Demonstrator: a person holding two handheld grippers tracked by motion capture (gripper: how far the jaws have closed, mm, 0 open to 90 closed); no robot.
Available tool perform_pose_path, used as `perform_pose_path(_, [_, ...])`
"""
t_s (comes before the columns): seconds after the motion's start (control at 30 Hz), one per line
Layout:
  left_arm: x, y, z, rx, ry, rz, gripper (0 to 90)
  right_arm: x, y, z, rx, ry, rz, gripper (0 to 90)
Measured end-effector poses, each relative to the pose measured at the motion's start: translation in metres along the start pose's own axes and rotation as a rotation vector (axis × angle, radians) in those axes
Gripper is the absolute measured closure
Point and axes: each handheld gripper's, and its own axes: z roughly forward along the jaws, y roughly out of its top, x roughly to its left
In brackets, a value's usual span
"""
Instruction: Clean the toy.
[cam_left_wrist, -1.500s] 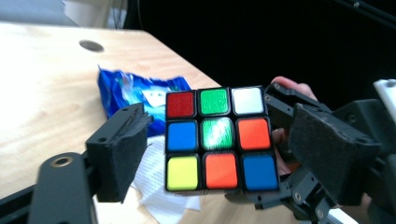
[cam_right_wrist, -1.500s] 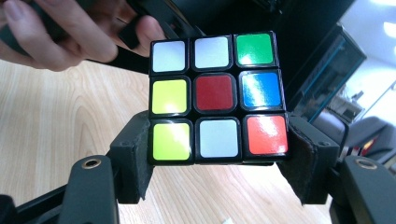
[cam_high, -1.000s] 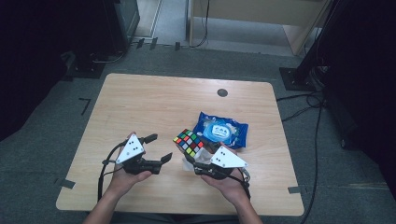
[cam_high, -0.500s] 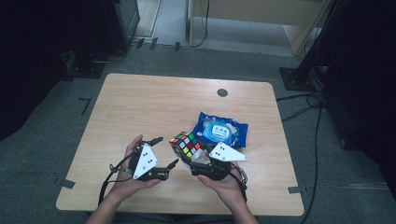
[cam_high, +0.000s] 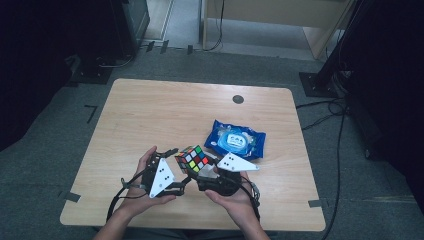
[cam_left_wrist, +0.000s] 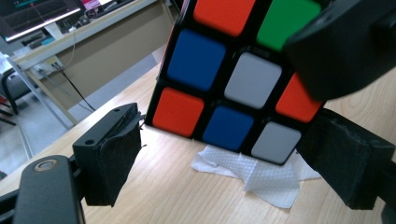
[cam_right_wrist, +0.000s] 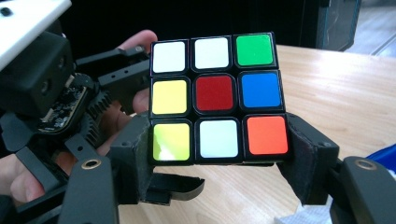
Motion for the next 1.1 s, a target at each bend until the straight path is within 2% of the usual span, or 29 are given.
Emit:
perform_pose_path(0.33, [-0.001,0.001,-0.001,-0.018,-0.018,0.002,18.0,0.001,-0.001,0.003,0.036,0.01,0.055,34.1])
perform_pose_path(0.47, [-0.004,0.0,0.0,-0.004,-0.008,0.037,22.5,0.002,0.0,0.004,0.049,0.012,0.078,34.1])
perform_pose_path(0.63, [-0.006,0.0,0.002,0.008,0.003,0.043,29.8,0.002,0.0,0.004,0.061,0.017,0.093,34.0])
perform_pose_path(0.8, [-0.007,0.0,0.001,0.017,0.007,0.053,32.2,-0.001,0.0,0.003,0.054,0.033,0.111,33.8])
perform_pose_path(0.93, [-0.005,-0.001,0.0,0.006,-0.014,0.032,34.0,-0.005,0.002,0.003,0.05,0.07,0.126,32.7])
perform_pose_path(1.0, [-0.001,-0.002,-0.001,-0.009,-0.025,-0.001,34.0,-0.007,0.005,0.0,0.043,0.085,0.115,29.9])
perform_pose_path(1.07, [0.003,-0.003,-0.001,-0.014,-0.023,-0.017,34.1,-0.009,0.009,-0.006,0.025,0.099,0.102,29.4])
perform_pose_path(1.1, [0.007,-0.005,-0.002,-0.019,-0.021,-0.038,34.1,-0.011,0.011,-0.009,0.007,0.11,0.1,29.2])
